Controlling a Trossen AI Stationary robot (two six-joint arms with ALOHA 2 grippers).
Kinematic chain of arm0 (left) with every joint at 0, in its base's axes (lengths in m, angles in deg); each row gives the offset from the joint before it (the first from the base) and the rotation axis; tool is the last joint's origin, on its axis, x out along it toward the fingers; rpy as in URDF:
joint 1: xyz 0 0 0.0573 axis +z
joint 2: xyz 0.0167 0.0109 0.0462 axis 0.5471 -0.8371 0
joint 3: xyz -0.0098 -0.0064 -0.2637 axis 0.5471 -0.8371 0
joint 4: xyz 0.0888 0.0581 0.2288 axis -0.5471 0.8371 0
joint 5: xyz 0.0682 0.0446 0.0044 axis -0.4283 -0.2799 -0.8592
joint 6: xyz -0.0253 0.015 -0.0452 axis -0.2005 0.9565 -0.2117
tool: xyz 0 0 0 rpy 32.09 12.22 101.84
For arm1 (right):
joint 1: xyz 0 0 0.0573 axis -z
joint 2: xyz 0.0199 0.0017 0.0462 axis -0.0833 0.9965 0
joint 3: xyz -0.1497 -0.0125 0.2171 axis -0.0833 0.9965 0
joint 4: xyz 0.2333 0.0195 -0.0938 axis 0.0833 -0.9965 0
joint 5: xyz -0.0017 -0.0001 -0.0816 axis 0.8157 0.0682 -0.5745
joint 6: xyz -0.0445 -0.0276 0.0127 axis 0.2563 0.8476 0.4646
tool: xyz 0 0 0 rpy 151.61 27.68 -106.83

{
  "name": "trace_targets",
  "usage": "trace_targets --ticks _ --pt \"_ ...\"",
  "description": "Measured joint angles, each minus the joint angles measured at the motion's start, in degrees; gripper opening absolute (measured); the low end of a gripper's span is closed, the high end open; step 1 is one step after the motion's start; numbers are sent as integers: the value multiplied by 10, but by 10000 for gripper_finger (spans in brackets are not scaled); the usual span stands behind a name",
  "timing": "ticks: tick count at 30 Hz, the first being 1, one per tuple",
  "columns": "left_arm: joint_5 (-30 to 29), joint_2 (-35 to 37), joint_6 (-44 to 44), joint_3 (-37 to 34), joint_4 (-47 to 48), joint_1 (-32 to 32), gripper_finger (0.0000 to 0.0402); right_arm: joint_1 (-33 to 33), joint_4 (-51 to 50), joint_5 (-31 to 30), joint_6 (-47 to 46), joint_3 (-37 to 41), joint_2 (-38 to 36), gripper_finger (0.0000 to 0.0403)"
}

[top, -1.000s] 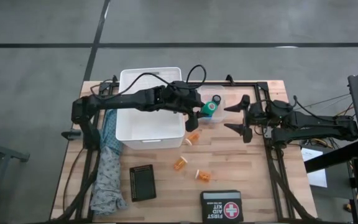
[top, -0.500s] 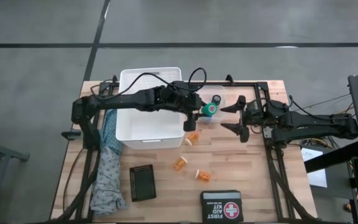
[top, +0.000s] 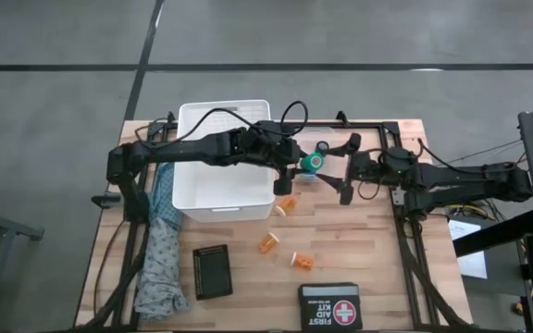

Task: Pick & place medical supplies in basket/bin
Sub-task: Put the green roll bandage into the transparent bin

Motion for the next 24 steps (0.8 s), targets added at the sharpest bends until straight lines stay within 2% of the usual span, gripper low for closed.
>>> trace_targets --ticks 24 --pt "0 0 6 0 1 1 171 0 57 0 24 -31 61 325"
